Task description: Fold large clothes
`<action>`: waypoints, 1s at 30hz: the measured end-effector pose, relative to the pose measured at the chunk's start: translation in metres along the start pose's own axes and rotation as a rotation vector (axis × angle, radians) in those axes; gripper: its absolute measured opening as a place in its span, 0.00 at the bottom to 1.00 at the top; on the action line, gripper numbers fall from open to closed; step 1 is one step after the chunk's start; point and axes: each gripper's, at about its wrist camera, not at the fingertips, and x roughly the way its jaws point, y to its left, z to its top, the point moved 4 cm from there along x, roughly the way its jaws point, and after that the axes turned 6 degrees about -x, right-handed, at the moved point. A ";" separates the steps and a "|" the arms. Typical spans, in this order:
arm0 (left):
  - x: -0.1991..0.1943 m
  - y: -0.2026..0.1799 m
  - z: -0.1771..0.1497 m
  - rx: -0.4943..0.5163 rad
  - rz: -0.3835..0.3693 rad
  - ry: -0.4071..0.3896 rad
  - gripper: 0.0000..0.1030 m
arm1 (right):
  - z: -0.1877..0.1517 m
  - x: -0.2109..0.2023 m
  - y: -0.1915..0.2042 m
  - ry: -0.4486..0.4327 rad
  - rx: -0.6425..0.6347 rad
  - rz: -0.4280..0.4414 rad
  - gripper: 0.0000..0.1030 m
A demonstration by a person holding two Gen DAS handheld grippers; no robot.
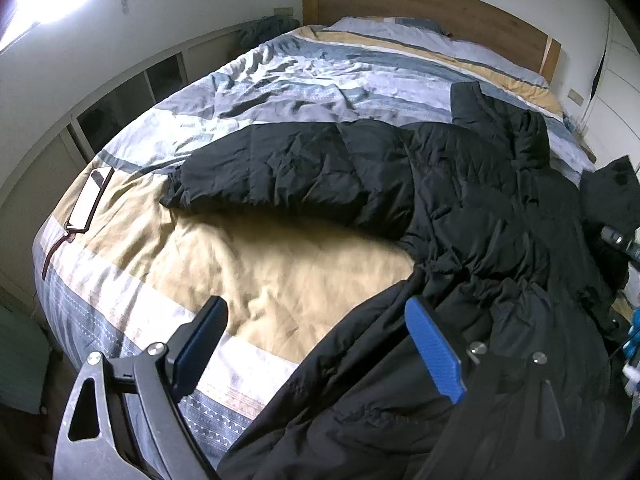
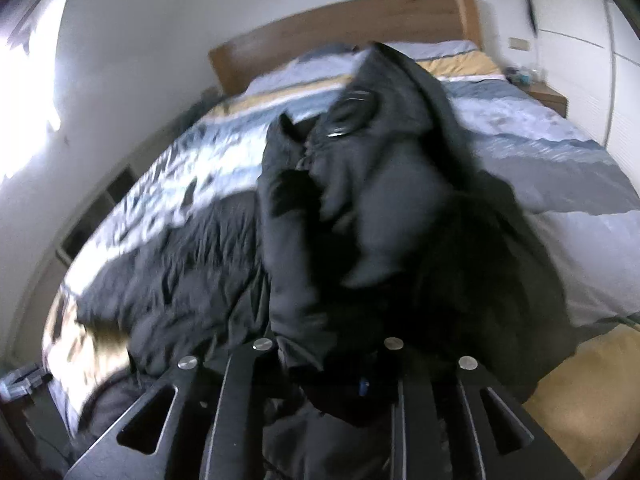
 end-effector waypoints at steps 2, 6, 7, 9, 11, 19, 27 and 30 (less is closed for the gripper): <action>0.000 -0.002 -0.001 0.002 -0.003 0.002 0.88 | -0.014 0.009 0.009 0.038 -0.028 0.012 0.26; -0.004 -0.009 -0.002 0.011 -0.016 0.002 0.88 | -0.035 0.021 0.017 0.100 -0.054 0.035 0.39; -0.006 -0.013 -0.002 0.014 -0.021 0.001 0.88 | -0.038 0.023 0.018 0.115 -0.056 0.042 0.42; -0.012 -0.019 -0.002 0.020 -0.034 -0.002 0.88 | -0.044 0.023 0.017 0.136 -0.049 0.067 0.54; -0.020 -0.027 -0.001 0.028 -0.047 -0.005 0.88 | -0.047 0.019 0.018 0.143 -0.047 0.088 0.57; -0.057 -0.089 0.002 0.109 -0.118 -0.022 0.88 | -0.031 -0.035 0.029 0.069 -0.115 0.145 0.69; -0.074 -0.197 0.018 0.203 -0.206 -0.056 0.88 | 0.008 -0.088 -0.038 -0.035 -0.073 0.033 0.69; -0.059 -0.248 0.024 0.223 -0.243 -0.064 0.88 | 0.017 -0.093 -0.071 -0.057 -0.022 -0.006 0.69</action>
